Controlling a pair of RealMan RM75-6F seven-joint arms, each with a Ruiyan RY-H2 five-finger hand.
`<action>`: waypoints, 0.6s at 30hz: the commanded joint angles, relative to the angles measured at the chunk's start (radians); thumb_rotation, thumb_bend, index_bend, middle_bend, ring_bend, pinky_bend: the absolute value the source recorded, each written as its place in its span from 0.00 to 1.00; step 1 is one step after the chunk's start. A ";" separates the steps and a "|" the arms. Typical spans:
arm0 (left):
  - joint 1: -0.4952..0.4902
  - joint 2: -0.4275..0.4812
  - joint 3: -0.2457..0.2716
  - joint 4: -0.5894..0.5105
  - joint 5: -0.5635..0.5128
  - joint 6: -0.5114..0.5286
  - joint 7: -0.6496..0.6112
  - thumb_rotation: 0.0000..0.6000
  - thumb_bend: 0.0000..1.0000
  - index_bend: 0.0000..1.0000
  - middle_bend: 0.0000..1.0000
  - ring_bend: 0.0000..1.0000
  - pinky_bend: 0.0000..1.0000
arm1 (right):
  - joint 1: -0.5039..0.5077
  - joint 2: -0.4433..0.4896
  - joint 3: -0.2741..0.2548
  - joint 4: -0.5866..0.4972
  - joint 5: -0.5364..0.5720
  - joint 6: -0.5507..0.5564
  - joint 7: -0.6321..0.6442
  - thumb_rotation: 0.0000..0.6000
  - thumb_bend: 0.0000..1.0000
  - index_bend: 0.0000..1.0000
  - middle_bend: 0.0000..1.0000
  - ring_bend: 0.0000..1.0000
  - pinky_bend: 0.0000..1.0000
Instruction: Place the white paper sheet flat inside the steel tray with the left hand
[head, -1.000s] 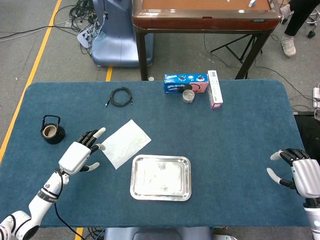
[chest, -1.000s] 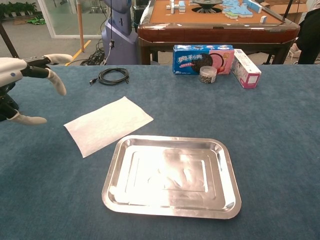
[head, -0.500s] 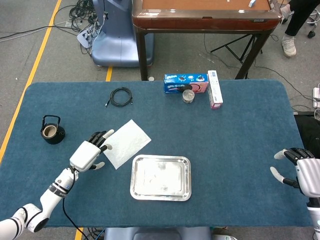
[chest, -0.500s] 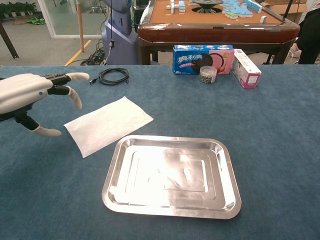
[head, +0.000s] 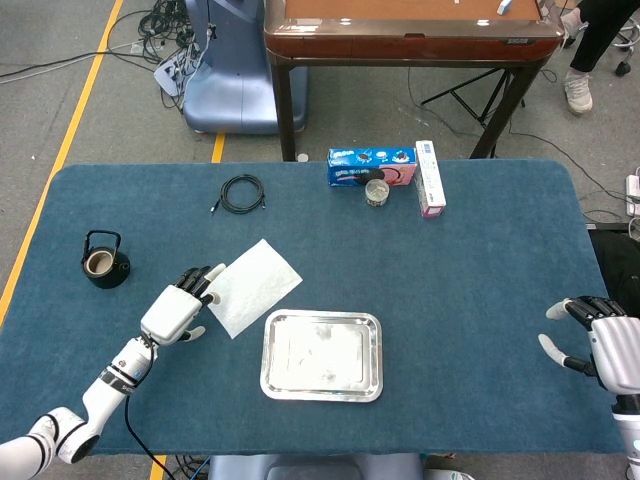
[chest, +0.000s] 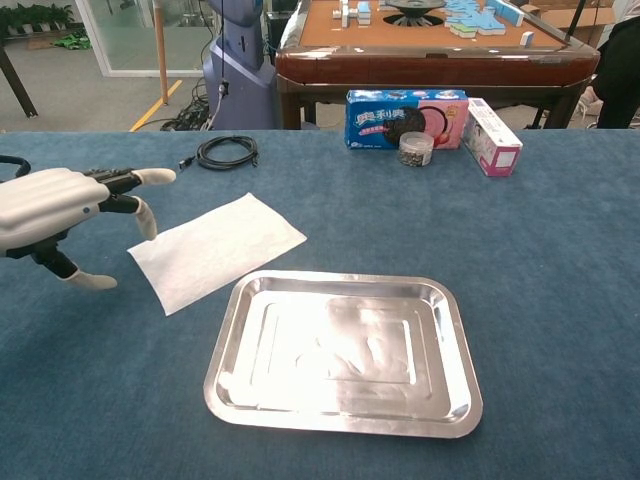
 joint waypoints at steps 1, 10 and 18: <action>0.000 -0.015 0.006 0.021 -0.001 0.003 0.002 1.00 0.16 0.40 0.00 0.00 0.08 | 0.000 0.000 0.000 0.000 0.001 -0.002 0.002 1.00 0.26 0.48 0.50 0.36 0.32; -0.007 -0.053 0.021 0.078 -0.005 -0.001 -0.024 1.00 0.16 0.41 0.00 0.00 0.08 | 0.000 0.002 0.000 0.000 0.001 -0.002 0.004 1.00 0.26 0.48 0.50 0.36 0.32; -0.019 -0.084 0.030 0.131 -0.001 0.003 -0.073 1.00 0.13 0.42 0.00 0.00 0.08 | 0.002 0.002 0.000 0.000 0.000 -0.006 0.005 1.00 0.26 0.48 0.50 0.36 0.32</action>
